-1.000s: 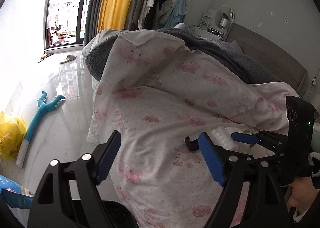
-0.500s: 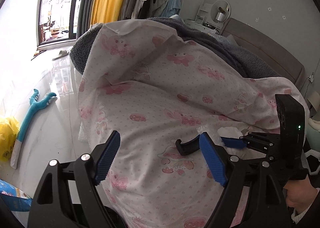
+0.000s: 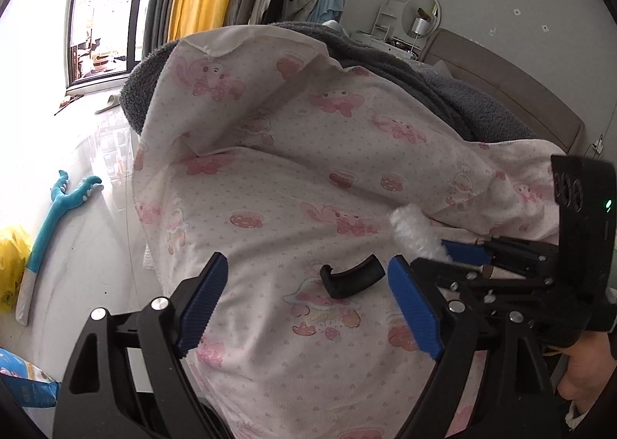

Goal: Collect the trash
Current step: 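Close the right tool on the bubble wrap while the left tool grasps the black curved piece, then carry the black piece and bubble wrap with both tools over the black bin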

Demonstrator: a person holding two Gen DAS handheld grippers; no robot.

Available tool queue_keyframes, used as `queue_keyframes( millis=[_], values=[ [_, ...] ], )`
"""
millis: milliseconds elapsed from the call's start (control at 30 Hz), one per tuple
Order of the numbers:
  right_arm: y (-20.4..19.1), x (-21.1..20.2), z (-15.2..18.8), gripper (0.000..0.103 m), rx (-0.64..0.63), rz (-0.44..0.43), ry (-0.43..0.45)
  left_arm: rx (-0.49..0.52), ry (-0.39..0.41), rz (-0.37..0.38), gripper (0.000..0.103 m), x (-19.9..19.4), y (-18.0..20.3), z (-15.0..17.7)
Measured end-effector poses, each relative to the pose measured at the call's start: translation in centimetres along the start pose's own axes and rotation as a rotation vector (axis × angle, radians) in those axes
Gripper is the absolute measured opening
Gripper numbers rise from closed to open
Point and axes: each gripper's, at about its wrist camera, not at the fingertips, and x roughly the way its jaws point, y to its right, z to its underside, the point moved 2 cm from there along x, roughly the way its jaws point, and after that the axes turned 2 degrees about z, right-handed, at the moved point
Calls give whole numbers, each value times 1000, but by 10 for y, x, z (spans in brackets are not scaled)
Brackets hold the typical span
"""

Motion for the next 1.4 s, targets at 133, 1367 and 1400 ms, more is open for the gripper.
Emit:
queue_keyframes(
  millis=[133,1367,1400],
  values=[
    [8,-17,-10,36,31,-7,69,50,-20,-23,84,8,13,4],
    [37,-43,2,36,58,-4,81,-3,-48,-58,46,45,39,15],
    [36,-43,2,36,59,-7,79,1,-43,-50,46,42,40,15]
  ],
)
